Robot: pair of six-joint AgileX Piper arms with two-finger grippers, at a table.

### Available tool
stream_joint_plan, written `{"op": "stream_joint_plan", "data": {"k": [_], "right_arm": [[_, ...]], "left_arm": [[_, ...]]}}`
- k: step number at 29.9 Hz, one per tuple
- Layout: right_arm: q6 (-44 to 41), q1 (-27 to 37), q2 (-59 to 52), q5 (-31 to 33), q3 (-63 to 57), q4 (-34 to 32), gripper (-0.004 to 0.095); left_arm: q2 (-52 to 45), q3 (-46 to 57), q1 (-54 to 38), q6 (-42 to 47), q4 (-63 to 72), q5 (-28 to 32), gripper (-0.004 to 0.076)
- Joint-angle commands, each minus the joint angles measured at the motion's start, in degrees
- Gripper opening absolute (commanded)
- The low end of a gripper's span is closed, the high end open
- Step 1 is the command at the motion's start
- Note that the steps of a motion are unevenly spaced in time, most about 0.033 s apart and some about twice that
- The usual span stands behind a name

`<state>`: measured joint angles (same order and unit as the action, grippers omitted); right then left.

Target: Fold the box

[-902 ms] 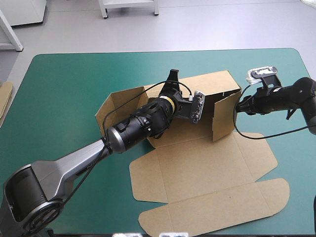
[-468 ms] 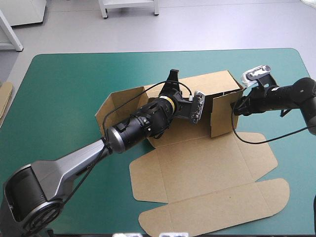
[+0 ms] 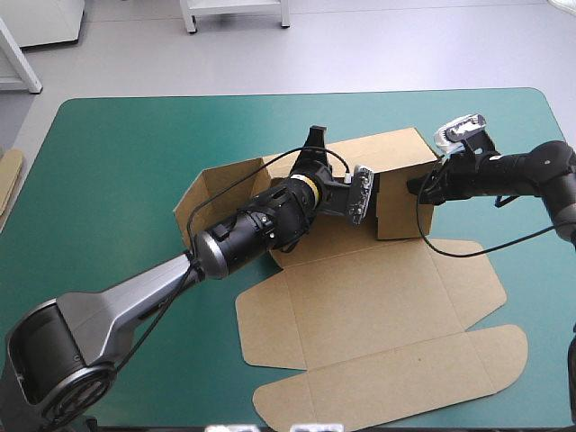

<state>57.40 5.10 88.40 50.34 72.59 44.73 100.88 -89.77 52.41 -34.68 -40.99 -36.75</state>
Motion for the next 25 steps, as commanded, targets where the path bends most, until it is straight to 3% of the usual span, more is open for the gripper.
{"op": "stream_joint_plan", "data": {"k": [1,8,15,23,25], "right_arm": [[1.9,0.2,-1.9,-1.3,1.3,4.6,0.0482],[1.9,0.2,-1.9,-1.2,1.3,5.3,0.0329],[2.5,0.2,0.9,0.5,1.3,6.3,0.0256],[8.9,0.2,1.6,2.6,1.3,12.4,-0.0021],[8.9,0.2,1.6,2.7,1.3,12.2,-0.0017]], "left_arm": [[-2.1,-1.0,0.8,0.4,1.0,3.1,-0.0009],[-2.1,-1.0,0.8,0.4,1.0,4.9,-0.0009],[-2.1,-1.0,0.8,0.4,1.0,6.7,-0.0008],[-2.1,-1.0,0.8,0.4,1.0,7.1,-0.0009],[-2.1,-1.0,0.8,0.4,1.0,7.1,-0.0008]]}}
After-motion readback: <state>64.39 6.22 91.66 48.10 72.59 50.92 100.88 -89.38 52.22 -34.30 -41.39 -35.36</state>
